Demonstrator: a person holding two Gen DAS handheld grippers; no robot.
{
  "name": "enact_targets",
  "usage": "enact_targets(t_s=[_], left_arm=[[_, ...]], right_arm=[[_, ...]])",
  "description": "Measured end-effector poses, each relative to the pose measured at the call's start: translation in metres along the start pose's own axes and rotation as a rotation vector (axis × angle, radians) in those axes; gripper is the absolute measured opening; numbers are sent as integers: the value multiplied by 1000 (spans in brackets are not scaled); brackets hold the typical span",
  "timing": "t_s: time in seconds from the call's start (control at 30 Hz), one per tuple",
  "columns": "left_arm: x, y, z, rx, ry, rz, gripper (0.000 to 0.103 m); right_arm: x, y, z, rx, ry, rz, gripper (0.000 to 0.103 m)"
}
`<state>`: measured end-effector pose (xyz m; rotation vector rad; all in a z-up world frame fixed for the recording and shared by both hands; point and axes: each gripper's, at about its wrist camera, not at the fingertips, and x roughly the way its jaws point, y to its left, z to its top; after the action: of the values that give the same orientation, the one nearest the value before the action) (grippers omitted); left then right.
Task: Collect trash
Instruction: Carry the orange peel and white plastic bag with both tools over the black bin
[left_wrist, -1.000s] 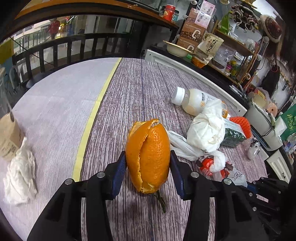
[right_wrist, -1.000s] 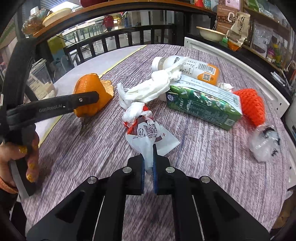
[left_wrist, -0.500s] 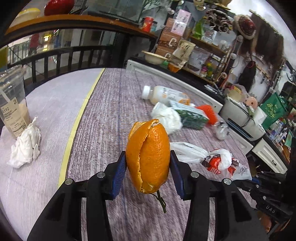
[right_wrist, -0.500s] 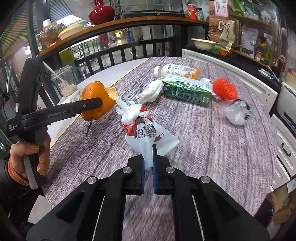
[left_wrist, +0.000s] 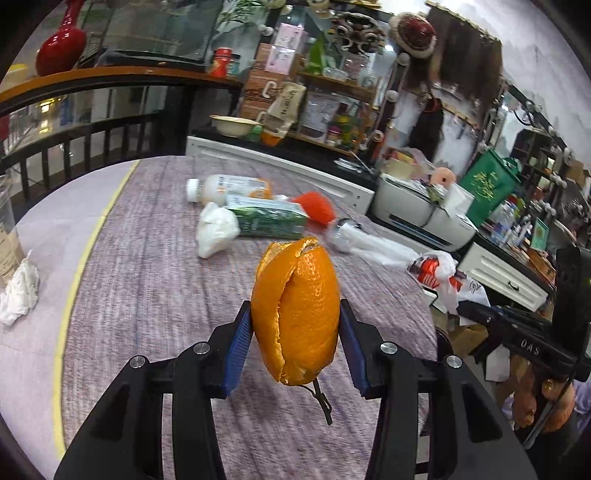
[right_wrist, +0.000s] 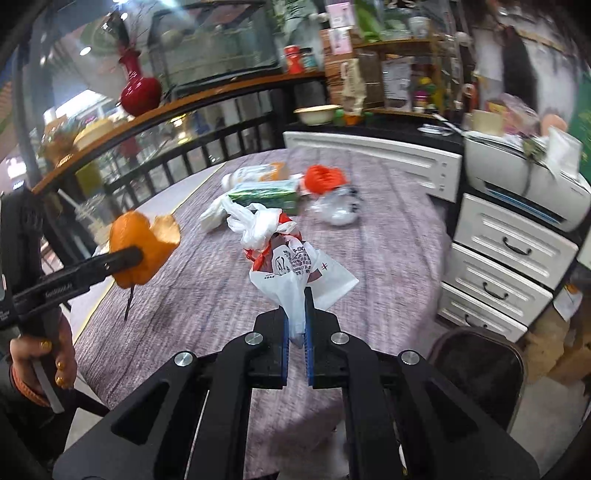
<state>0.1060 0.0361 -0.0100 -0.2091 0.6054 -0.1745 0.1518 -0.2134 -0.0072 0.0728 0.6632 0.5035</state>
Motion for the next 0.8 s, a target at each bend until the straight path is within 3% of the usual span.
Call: enact_targets(t_s=[0.2, 0.4, 0.57, 0.8], left_arm=[[13, -36, -8, 48, 28, -59, 46], [28, -73, -14, 87, 56, -117, 46], [42, -102, -19, 108, 81, -164, 46], [64, -139, -27, 152, 118, -202, 46]], right_arm=[[-34, -47, -21, 112, -52, -77, 7], [-59, -94, -47, 221, -89, -213, 7], [-59, -140, -73, 358, -44, -334, 7], [-40, -184, -113, 478, 38, -415, 7]])
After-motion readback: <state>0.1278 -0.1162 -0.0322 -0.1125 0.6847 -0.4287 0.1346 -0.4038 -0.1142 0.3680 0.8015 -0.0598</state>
